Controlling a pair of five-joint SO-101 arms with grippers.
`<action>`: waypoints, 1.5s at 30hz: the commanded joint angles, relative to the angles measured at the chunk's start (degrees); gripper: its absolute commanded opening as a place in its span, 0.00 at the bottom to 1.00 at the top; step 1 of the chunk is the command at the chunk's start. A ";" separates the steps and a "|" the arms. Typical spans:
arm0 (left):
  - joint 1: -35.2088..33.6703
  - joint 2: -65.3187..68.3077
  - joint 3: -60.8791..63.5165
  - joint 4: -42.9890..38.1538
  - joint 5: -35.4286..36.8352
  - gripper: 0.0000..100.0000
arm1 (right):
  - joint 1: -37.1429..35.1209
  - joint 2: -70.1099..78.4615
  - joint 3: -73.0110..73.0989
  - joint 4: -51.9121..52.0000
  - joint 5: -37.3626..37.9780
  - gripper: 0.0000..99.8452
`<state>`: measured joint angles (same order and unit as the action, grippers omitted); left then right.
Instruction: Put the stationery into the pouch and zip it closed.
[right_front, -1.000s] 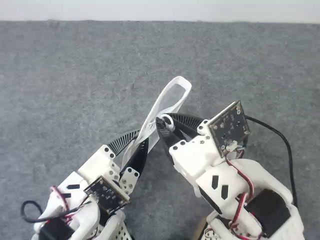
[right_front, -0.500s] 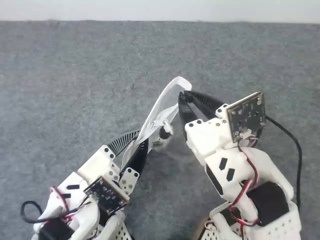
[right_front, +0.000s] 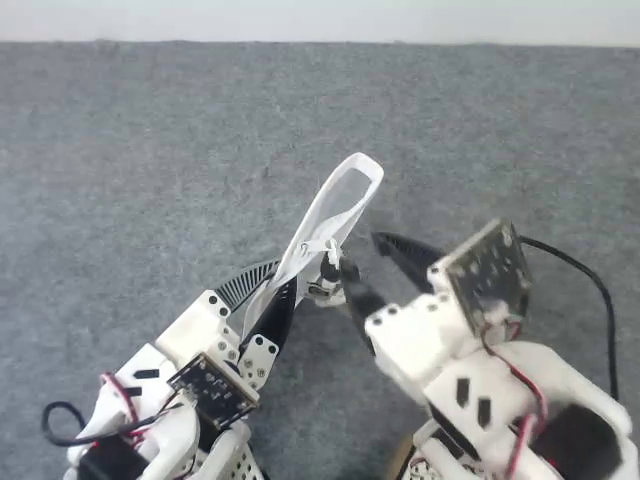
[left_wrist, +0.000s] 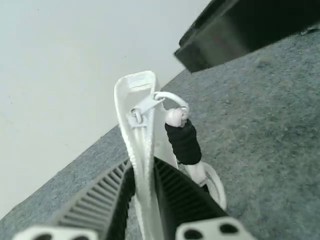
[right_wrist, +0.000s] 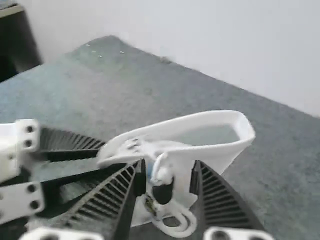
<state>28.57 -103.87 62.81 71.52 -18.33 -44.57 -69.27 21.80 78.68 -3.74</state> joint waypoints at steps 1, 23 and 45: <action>-0.62 -0.79 2.86 1.23 0.53 0.01 | -3.47 1.27 -2.99 2.59 -0.79 0.15; -0.62 -0.79 2.86 1.23 0.53 0.01 | 5.85 2.07 18.55 -19.74 -0.35 0.01; -0.53 -0.79 2.86 1.58 0.44 0.01 | 23.96 4.44 18.55 -33.36 -3.34 0.00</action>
<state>28.04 -103.87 62.90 71.43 -18.33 -25.32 -65.49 41.49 48.62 -5.32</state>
